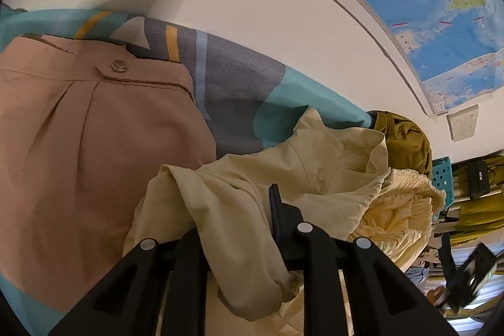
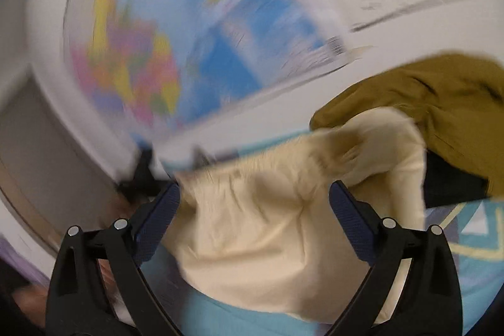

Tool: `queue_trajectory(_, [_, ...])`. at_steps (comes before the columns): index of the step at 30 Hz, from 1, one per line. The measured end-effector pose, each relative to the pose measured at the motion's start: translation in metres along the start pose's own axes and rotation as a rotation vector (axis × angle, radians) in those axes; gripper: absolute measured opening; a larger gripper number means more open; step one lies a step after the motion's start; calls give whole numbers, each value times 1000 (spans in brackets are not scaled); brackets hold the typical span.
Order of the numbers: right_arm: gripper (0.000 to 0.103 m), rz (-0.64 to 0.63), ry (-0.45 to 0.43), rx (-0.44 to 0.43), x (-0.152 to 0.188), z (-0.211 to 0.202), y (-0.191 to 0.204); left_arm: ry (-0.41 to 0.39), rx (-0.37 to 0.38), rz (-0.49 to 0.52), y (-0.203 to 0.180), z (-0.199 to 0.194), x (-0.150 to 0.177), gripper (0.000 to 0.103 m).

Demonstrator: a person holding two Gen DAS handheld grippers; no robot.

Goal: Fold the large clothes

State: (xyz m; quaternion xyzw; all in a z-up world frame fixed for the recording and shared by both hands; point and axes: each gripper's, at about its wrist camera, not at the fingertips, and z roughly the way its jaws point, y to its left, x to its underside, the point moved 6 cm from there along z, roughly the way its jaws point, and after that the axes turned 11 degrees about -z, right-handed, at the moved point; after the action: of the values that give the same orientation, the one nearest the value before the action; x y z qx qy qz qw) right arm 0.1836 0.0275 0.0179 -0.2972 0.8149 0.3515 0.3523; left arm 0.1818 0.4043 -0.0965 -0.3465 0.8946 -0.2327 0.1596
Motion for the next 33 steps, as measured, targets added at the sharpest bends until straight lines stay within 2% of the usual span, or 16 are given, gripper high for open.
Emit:
queue_trajectory(4, [94, -246, 156, 109, 23, 67, 39, -19, 9, 17, -4, -5, 3, 20])
queue_trajectory(5, [94, -272, 180, 130, 27, 81, 41, -24, 16, 20, -5, -6, 5, 21])
queue_trajectory(7, [84, -298, 219, 160, 33, 105, 39, -36, 40, 16, -6, -12, 7, 24])
queue_trajectory(8, [67, -280, 238, 160, 36, 119, 34, -43, 49, 17, -7, -13, 9, 25])
queue_trajectory(9, [37, -272, 247, 162, 36, 126, 29, -52, 64, 19, -8, -17, 10, 27])
queue_trajectory(11, [18, -250, 255, 170, 35, 136, 17, -64, 116, 35, -14, -27, 15, 35])
queue_trajectory(12, [15, -231, 246, 159, 31, 136, 12, -78, 142, 43, -16, -34, 17, 38])
queue_trajectory(16, [13, -238, 179, 173, 7, 125, 13, -168, 216, 111, -29, -66, 29, 47])
queue_trajectory(18, [13, -245, 150, 175, -9, 123, 17, -223, 241, 179, -38, -81, 37, 53])
queue_trajectory(20, [13, -249, 157, 188, -17, 133, 16, -255, 222, 258, -46, -84, 48, 57])
queue_trajectory(23, [16, -222, 219, 216, -11, 163, 0, -229, 148, 328, -52, -62, 60, 57])
queue_trajectory(25, [25, -156, 287, 207, 5, 182, -17, -203, 82, 359, -48, -41, 65, 56])
queue_trajectory(28, [33, -214, 311, 230, 15, 184, -14, -206, -7, 401, -35, -23, 70, 55])
queue_trajectory(30, [50, -228, 288, 213, 13, 169, -8, -237, 12, 404, -28, -33, 72, 55])
queue_trajectory(32, [59, -247, 200, 183, 4, 134, 0, -292, 42, 404, -19, -50, 74, 56])
queue_trajectory(33, [64, -257, 152, 172, 0, 113, 2, -316, 53, 407, -16, -57, 76, 61])
